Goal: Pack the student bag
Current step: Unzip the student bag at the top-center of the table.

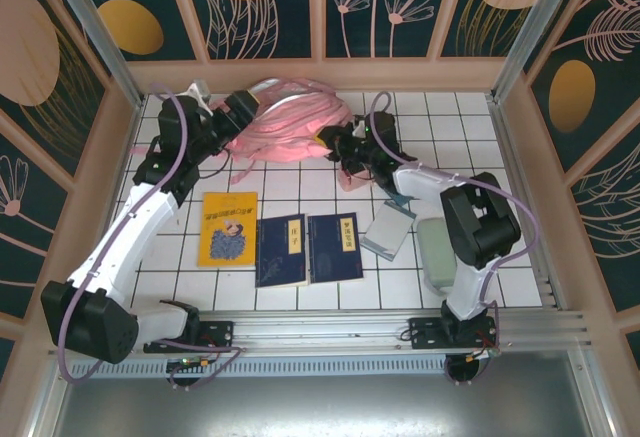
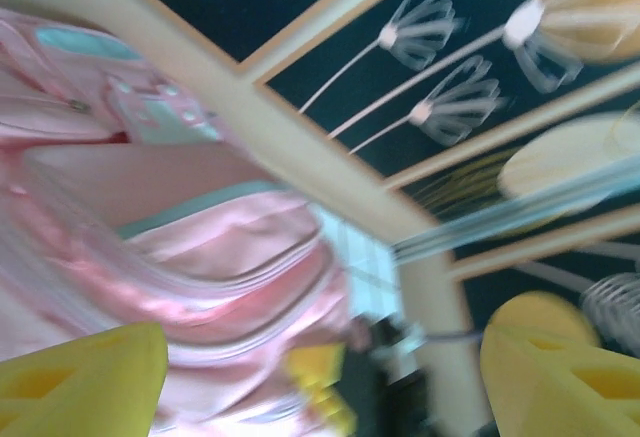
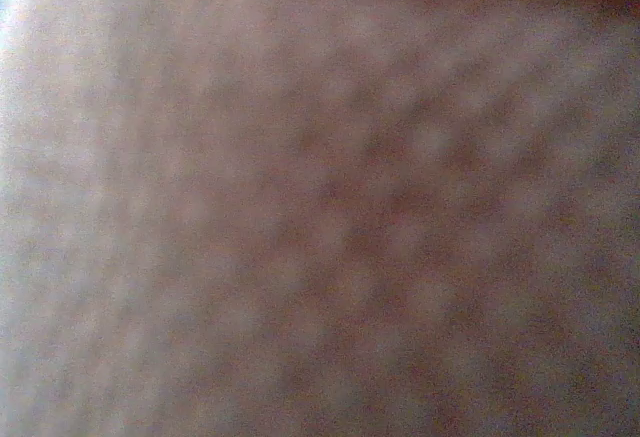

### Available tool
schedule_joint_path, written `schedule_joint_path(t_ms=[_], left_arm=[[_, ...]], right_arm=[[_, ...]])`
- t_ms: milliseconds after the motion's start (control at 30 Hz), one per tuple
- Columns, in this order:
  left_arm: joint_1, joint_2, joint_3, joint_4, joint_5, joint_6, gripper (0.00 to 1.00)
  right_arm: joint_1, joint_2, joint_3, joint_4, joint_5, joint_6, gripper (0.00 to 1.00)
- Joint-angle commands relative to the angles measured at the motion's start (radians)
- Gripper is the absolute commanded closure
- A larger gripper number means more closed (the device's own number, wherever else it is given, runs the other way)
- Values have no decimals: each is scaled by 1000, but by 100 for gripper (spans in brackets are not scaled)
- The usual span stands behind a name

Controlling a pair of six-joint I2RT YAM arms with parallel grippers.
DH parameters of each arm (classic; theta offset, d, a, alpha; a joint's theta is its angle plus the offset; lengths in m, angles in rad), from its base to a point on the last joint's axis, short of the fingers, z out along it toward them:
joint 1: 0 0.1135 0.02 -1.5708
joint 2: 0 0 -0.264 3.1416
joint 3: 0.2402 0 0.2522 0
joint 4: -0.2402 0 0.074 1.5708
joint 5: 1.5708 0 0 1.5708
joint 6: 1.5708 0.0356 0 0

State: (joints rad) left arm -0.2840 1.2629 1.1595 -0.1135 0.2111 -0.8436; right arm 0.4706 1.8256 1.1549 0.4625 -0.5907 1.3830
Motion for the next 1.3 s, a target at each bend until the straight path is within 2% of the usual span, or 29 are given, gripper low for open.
schedule_joint_path(t_ms=[0,133,300,533,733,833,1067,1167,1267], left_arm=[[0,-14,-61,-100,40,317,19],[0,0,-135,-87,60,386,18],[0,84,-137,-69,79,413,23],[1,211,-119,-38,170,428,39],[0,260,-97,-5,146,440,37],[1,297,-61,-20,102,457,33],[1,361,-21,7,107,455,36],[0,362,-5,24,109,458,45],[0,359,11,27,95,460,61]], right_arm=[[-50,-50,105,-136,-78,-111,100],[-85,-57,166,-236,-120,-134,100],[-92,-46,251,-340,-137,-158,100],[-90,-27,259,-306,-158,-116,100],[-71,-10,272,-276,-177,-98,100],[-62,-9,281,-271,-182,-95,100],[-47,-3,296,-263,-186,-91,100],[-39,3,299,-265,-190,-97,100],[-34,7,294,-262,-188,-96,100]])
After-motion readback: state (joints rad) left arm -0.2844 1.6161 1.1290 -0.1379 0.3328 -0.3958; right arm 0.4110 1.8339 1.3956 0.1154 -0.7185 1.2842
